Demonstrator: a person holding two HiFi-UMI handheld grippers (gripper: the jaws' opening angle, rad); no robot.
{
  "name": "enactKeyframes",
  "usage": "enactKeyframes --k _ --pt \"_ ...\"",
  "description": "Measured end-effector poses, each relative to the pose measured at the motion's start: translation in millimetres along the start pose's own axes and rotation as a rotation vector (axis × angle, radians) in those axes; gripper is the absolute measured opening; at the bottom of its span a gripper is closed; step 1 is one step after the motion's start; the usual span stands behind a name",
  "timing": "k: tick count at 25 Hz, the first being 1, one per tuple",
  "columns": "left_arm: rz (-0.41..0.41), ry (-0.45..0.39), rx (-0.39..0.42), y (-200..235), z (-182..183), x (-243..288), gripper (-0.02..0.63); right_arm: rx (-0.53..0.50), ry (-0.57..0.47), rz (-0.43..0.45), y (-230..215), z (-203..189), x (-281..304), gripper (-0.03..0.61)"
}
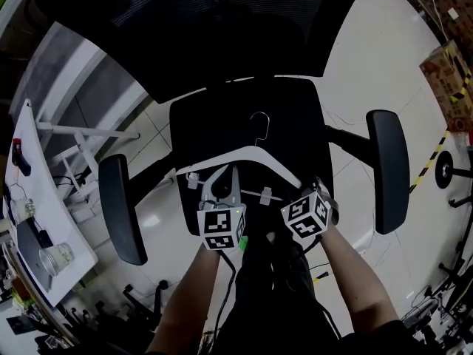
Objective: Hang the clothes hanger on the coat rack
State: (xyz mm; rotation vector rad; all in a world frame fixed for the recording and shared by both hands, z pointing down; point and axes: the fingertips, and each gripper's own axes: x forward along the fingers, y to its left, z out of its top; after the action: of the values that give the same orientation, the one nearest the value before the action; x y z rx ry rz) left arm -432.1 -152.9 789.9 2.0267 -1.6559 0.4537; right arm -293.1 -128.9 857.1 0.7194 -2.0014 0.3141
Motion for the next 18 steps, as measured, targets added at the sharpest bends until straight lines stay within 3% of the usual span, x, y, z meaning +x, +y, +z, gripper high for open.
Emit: enactKeyframes --k 5,12,18 --pt "-0.003 -0.080 0.021 -2 43 -19 0.005 -0.020 -0.073 -0.084 -13 32 -30 0.110" --pt "-0.010 -0.189 0.064 -15 107 -47 0.005 0.030 -0.190 -0.154 -28 86 -88 0.109" --pt "-0.053 -0.311 0.071 -31 181 -79 0.005 0.064 -0.260 -0.189 -41 126 -144 0.109"
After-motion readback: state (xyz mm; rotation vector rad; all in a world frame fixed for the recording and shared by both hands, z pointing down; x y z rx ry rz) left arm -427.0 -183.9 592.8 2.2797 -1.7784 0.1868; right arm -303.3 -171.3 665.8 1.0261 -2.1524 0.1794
